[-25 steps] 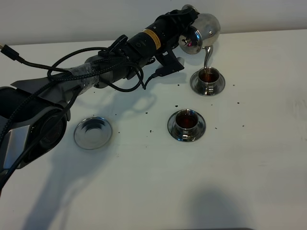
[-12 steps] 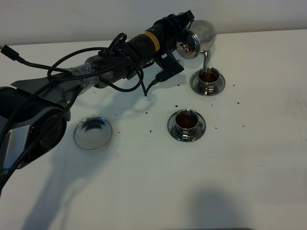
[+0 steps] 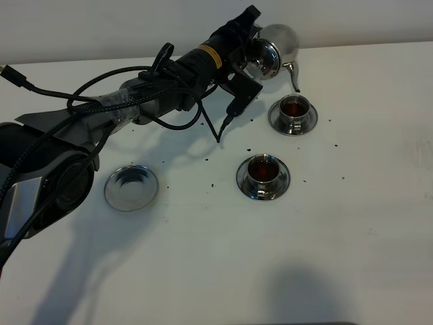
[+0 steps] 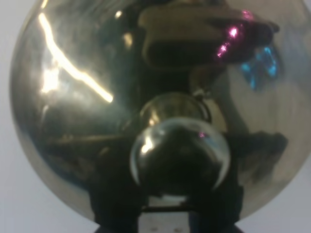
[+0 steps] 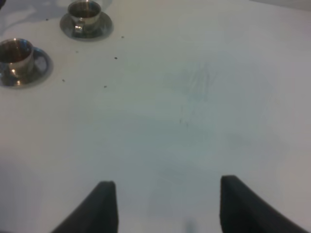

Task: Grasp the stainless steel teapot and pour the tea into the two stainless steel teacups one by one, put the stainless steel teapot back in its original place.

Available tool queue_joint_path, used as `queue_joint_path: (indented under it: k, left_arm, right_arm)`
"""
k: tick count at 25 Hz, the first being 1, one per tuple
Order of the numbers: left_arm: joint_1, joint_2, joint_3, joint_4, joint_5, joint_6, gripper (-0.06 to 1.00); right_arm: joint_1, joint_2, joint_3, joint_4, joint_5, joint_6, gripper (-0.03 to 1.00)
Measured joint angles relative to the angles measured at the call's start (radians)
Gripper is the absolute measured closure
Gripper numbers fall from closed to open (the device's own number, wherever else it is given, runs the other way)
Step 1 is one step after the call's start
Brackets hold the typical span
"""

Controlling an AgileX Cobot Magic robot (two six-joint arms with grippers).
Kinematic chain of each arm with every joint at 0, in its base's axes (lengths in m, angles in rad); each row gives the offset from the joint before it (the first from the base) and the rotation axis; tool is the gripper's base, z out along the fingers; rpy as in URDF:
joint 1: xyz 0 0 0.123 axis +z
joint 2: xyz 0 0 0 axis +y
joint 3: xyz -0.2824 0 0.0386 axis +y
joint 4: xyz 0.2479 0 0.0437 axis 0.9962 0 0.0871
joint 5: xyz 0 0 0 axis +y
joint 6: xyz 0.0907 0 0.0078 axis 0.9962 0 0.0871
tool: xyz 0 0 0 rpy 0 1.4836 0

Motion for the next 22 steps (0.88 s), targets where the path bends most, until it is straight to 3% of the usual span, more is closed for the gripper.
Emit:
queue_joint_path:
  k: [2, 6, 11, 15, 22]
  left_arm:
    - [0.000, -0.003, 0.000, -0.076, 0.050, -0.042, 0.72]
    - [0.001, -0.049, 0.000, -0.220, 0.258, -0.159, 0.72]
    - [0.015, -0.155, 0.000, -0.294, 0.509, -0.385, 0.72]
    - [0.037, -0.224, -0.004, -0.293, 0.703, -0.697, 0.72]
    - [0.041, -0.338, -0.005, -0.213, 1.125, -1.407, 0.72]
  right_arm:
    - [0.000, 0.000, 0.000, 0.000, 0.000, 0.000, 0.51]
    - [0.000, 0.000, 0.000, 0.000, 0.000, 0.000, 0.51]
    - [0.000, 0.000, 0.000, 0.000, 0.000, 0.000, 0.51]
    - [0.000, 0.000, 0.000, 0.000, 0.000, 0.000, 0.51]
    - [0.000, 0.000, 0.000, 0.000, 0.000, 0.000, 0.51]
